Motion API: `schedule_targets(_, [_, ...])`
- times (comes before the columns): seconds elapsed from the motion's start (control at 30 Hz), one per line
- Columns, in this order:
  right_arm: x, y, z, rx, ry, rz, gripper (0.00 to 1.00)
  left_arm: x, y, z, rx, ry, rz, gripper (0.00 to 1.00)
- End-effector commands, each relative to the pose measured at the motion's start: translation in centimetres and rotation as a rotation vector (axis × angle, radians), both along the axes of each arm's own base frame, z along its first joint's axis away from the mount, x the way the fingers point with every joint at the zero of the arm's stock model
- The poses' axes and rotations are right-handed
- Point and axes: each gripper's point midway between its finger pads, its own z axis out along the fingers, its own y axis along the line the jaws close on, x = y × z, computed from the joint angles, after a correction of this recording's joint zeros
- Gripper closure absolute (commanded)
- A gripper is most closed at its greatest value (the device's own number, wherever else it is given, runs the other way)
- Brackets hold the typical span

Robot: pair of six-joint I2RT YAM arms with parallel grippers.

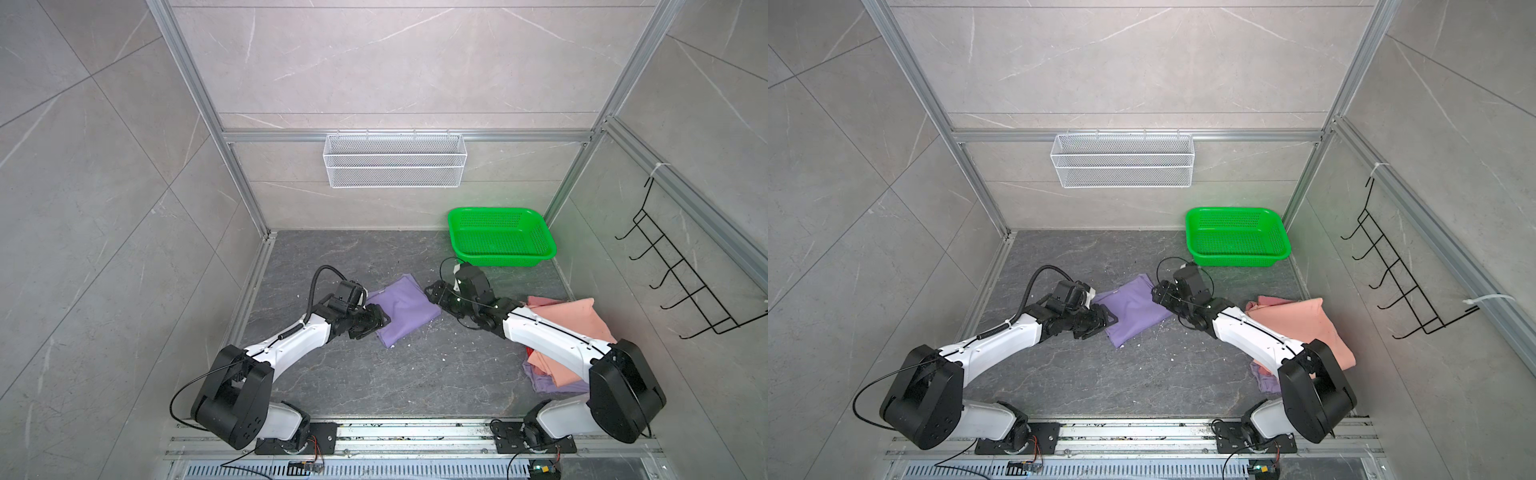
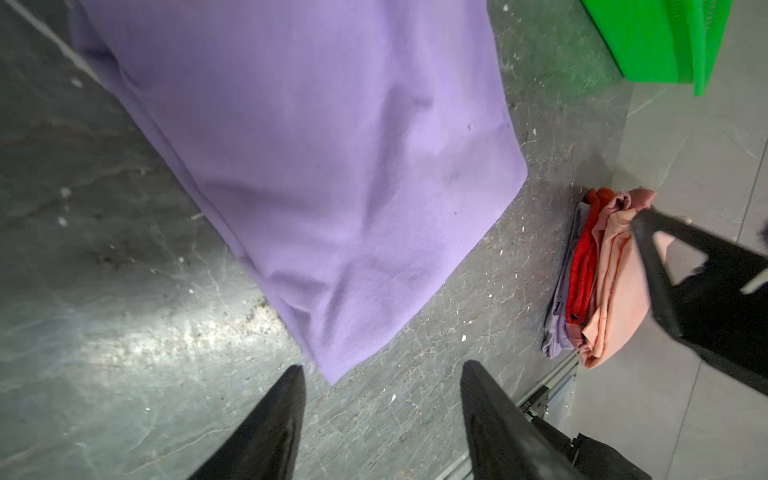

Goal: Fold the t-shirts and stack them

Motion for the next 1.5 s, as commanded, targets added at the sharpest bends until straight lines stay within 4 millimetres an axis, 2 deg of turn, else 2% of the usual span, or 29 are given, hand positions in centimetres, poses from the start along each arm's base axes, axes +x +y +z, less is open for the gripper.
schedule_targets(0.0, [-1.2,0.3,-0.3,0.142,0.037,-0.086,0.24,-1.8,0.3,-2.2,0.022,0.095,0.026,0.14])
schedule_targets(0.13, [-2.5,-0.1,-1.5,0.177,0.042,-0.117,0.22,-2.2,0.0,-3.6,-0.002,0.128,0.073,0.13])
schedule_targets(0.27, [-3.7,0.6,-2.7,0.194,0.039,-0.131,0.2,-1.7,-0.5,-4.9,-0.038,0.157,0.112,0.15])
schedule_targets(0.33, [-4.3,1.4,-3.1,0.198,0.041,-0.126,0.19,-1.3,-0.8,-5.3,-0.052,0.16,0.13,0.18])
schedule_targets(0.53, [-5.2,3.6,-5.7,0.226,0.07,-0.129,0.16,0.2,-1.7,-5.9,-0.09,0.136,0.149,0.38])
schedule_targets(0.7, [-5.1,4.4,-7.6,0.27,0.071,-0.172,0.13,0.4,-3.1,-4.5,-0.16,0.127,0.117,0.71])
schedule_targets(0.83, [-4.3,5.2,-8.3,0.244,0.058,-0.148,0.08,0.3,-4.1,-1.4,-0.219,0.082,0.077,0.83])
schedule_targets(0.87, [-4.2,5.3,-8.2,0.251,0.051,-0.15,0.06,0.1,-4.2,-0.7,-0.224,0.076,0.066,0.89])
schedule_targets(0.97, [-3.9,6.1,-8.1,0.288,0.046,-0.137,0.05,-0.3,-4.5,0.9,-0.234,0.064,0.04,1.0])
schedule_targets(1.07, [-3.8,7.2,-8.4,0.321,0.078,-0.119,0.05,-0.3,-4.9,2.2,-0.262,0.046,0.024,1.0])
schedule_targets(1.23, [-3.2,7.7,-9.3,0.428,0.089,-0.17,0.05,-0.5,-5.9,3.8,-0.304,0.039,-0.017,1.0])
schedule_targets(1.37, [-2.6,8.1,-9.9,0.469,0.093,-0.192,0.07,-1.8,-5.8,3.1,-0.29,0.066,-0.033,1.0])
schedule_targets(1.47, [-2.4,7.7,-10.4,0.452,0.102,-0.206,0.15,-3.0,-5.6,2.3,-0.266,0.082,-0.043,1.0])
